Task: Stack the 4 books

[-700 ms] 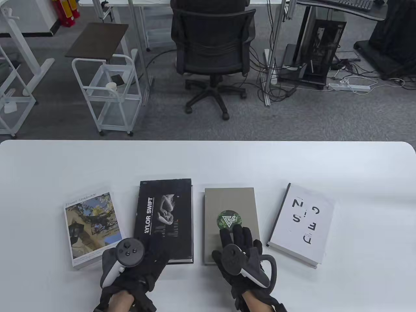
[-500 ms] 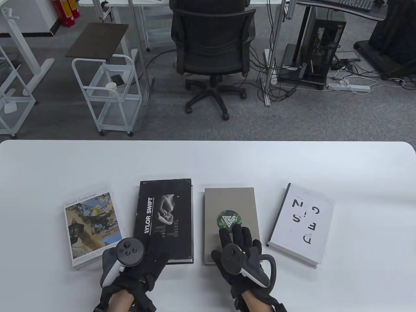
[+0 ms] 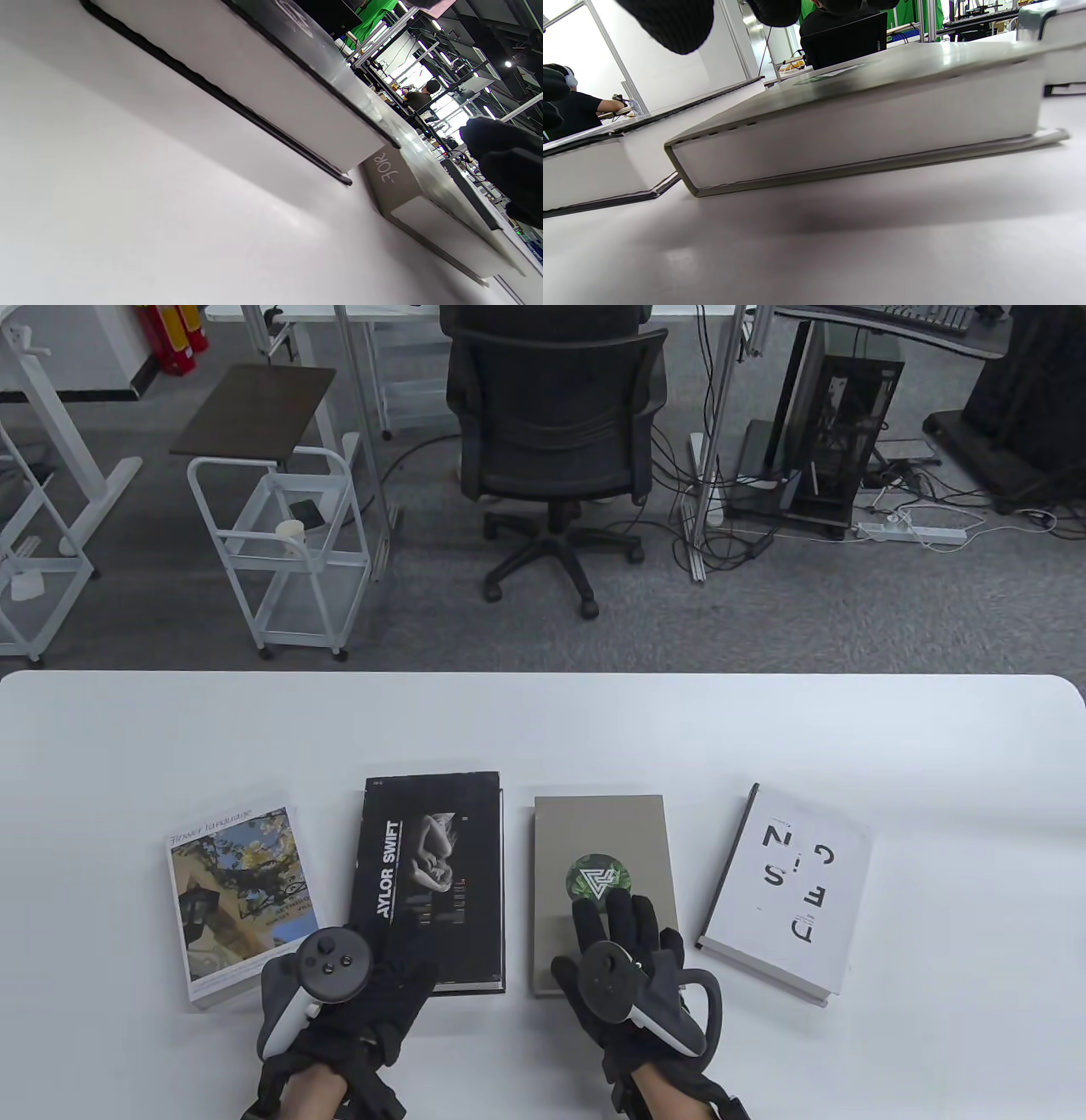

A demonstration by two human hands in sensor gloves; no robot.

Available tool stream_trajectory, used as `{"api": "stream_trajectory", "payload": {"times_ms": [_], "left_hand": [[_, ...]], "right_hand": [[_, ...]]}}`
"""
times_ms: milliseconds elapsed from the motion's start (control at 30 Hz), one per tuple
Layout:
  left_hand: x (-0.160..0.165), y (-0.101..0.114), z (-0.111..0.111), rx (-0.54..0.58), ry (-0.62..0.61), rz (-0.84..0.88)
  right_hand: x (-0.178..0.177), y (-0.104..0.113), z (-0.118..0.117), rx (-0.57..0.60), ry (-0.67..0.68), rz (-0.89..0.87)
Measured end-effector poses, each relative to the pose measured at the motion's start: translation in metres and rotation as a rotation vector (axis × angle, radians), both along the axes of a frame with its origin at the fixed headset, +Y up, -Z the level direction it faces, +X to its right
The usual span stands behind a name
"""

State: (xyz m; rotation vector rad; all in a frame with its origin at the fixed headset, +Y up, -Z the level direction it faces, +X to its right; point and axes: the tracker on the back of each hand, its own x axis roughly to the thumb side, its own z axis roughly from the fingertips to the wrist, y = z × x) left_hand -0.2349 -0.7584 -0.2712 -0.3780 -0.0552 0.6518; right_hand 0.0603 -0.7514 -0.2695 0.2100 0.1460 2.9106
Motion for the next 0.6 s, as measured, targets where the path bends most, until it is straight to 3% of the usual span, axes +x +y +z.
{"api": "stream_trajectory", "payload": {"times_ms": [300, 600], "left_hand": [[0.004, 0.009, 0.003, 0.08, -0.019, -0.004], [0.013, 0.005, 0.004, 0.055, -0.044, -0.099]], "right_hand": [[-0.001, -0.002, 0.001, 0.0, 0.006, 0.03], [-0.004, -0.003, 0.002, 0.0, 0.021, 0.038]]}}
